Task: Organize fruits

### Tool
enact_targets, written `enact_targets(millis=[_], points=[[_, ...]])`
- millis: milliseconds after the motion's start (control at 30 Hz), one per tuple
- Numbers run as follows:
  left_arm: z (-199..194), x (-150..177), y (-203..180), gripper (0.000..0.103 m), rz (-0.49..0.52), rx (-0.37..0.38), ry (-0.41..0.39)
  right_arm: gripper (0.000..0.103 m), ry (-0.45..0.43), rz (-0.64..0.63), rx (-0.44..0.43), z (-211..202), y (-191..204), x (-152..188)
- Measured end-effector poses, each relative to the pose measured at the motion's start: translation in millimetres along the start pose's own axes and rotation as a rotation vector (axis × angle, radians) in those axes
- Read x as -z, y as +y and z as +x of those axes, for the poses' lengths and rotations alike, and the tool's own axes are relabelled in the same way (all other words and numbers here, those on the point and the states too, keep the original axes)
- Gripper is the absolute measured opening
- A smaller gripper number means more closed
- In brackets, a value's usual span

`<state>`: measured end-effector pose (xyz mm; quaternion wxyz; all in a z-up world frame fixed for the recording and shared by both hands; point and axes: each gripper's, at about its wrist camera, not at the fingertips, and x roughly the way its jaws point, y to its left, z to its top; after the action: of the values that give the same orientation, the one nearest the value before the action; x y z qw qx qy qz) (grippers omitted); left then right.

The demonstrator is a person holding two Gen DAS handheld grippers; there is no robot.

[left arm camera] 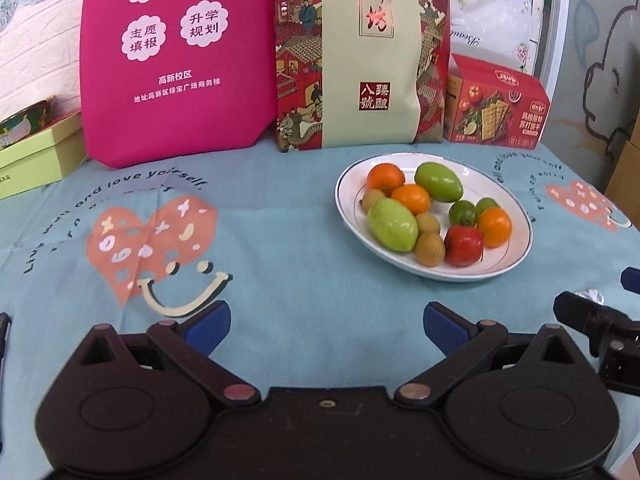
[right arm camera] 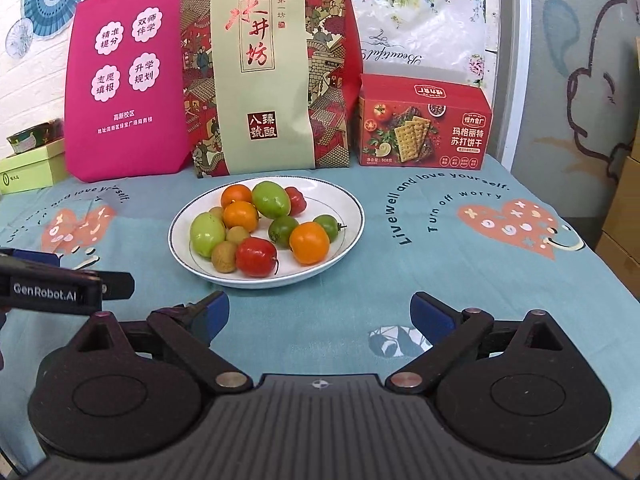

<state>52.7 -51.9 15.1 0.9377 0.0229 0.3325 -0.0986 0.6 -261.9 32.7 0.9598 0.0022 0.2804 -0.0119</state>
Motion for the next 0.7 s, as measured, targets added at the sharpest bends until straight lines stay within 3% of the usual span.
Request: enact_targets(millis=[700], points=[[-3.6, 1.3, 0.0, 0.103, 0.010, -0.024, -0.011, 0.103, -0.010, 0.016, 0.003, -3.7, -1.9, 1.1]])
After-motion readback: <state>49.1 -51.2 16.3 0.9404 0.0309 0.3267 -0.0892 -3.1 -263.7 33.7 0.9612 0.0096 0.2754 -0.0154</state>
